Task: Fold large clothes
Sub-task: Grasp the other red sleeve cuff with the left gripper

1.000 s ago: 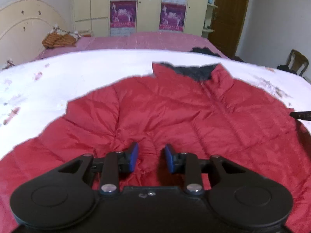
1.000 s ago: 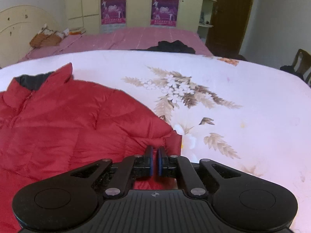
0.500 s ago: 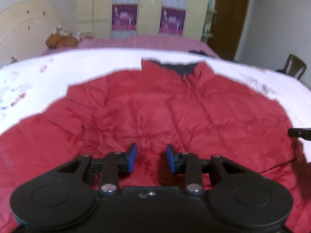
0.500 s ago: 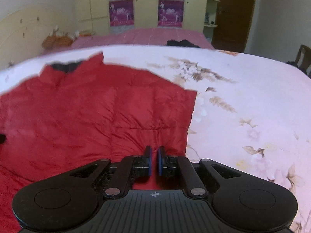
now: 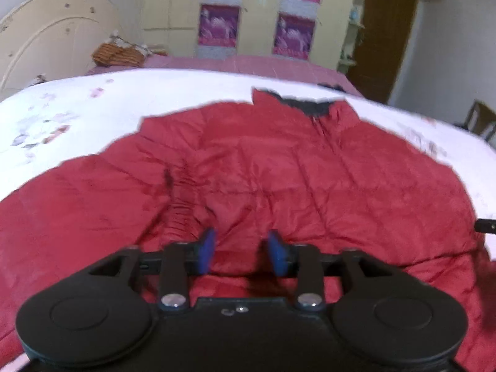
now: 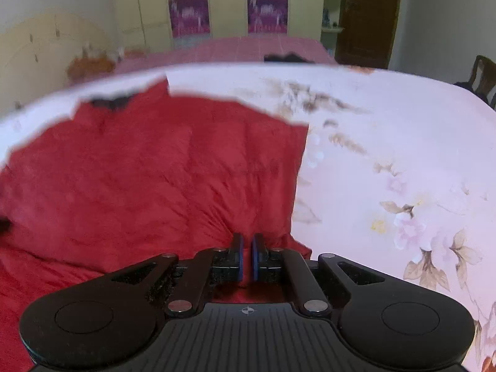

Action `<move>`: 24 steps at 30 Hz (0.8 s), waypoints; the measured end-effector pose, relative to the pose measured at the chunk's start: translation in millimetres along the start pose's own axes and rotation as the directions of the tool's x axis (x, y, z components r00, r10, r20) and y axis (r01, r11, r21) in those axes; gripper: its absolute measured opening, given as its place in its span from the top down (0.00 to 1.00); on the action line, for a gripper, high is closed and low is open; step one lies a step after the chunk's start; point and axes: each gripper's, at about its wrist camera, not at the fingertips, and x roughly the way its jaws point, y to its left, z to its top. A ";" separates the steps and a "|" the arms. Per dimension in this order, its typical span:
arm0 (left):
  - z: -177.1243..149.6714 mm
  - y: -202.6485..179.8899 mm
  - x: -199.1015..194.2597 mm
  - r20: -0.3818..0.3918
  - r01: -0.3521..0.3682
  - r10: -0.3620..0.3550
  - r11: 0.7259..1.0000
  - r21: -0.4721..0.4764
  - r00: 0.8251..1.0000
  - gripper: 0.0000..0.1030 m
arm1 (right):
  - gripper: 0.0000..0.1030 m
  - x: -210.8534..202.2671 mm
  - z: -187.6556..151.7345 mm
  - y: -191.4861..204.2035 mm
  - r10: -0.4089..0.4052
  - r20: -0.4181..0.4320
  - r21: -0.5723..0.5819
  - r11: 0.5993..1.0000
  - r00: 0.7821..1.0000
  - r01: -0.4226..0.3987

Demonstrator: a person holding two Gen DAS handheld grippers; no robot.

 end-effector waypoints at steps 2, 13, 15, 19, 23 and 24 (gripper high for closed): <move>-4.0 8.0 -20.1 0.048 -0.023 0.025 0.999 -0.042 0.999 0.15 | 0.92 -15.1 -1.1 3.1 -0.046 0.017 -0.012 0.999 0.999 0.047; -68.0 111.8 -117.7 0.088 -0.129 0.187 0.886 -0.446 0.978 0.38 | 0.44 -44.8 -14.8 23.0 0.074 0.052 -0.039 0.997 0.996 -0.072; -86.8 130.7 -134.9 0.073 -0.149 0.222 0.830 -0.538 0.972 0.40 | 0.44 -40.4 -14.6 30.3 0.104 0.040 -0.056 0.993 0.994 -0.102; -124.1 164.7 -162.3 0.058 -0.160 0.284 0.686 -0.710 0.957 0.40 | 0.44 -36.9 -13.1 44.5 0.149 0.030 -0.095 0.985 0.988 -0.146; -150.9 198.6 -178.4 0.088 -0.106 0.338 0.515 -0.850 0.937 0.42 | 0.44 -36.2 -12.8 56.7 0.177 0.029 -0.121 0.978 0.984 -0.173; -155.9 206.6 -180.7 0.106 -0.078 0.351 0.473 -0.877 0.930 0.42 | 0.44 -35.4 -12.1 57.9 0.180 0.029 -0.122 0.977 0.983 -0.175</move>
